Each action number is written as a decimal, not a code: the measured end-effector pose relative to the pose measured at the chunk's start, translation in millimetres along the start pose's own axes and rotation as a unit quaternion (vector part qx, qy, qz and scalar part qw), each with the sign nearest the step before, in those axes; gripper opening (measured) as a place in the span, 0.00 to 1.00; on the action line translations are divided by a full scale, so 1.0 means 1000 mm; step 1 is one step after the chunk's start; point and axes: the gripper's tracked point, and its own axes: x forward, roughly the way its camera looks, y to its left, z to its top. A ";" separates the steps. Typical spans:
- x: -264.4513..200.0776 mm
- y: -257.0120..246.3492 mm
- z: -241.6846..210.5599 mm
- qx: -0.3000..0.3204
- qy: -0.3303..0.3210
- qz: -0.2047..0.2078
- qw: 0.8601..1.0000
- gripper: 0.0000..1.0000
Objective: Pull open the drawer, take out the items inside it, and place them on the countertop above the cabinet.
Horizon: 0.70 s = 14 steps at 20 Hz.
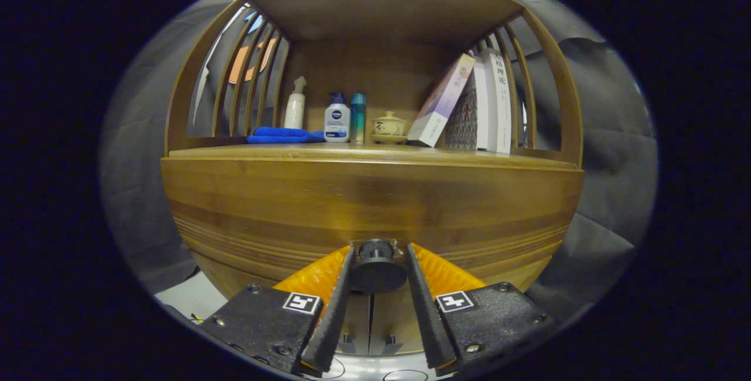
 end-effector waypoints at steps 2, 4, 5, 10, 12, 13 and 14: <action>0.001 -0.001 0.001 -0.001 0.001 -0.003 1.000 0.56; 0.000 0.000 0.001 0.019 0.001 -0.005 1.000 0.53; 0.000 0.000 -0.001 0.020 0.003 -0.004 1.000 0.52; 0.000 0.003 -0.001 0.016 0.023 0.004 1.000 0.45; -0.001 0.002 -0.001 0.012 0.025 0.000 1.000 0.42; -0.001 0.001 -0.001 0.008 0.025 -0.001 1.000 0.42; -0.001 0.001 -0.001 0.005 0.025 -0.001 1.000 0.41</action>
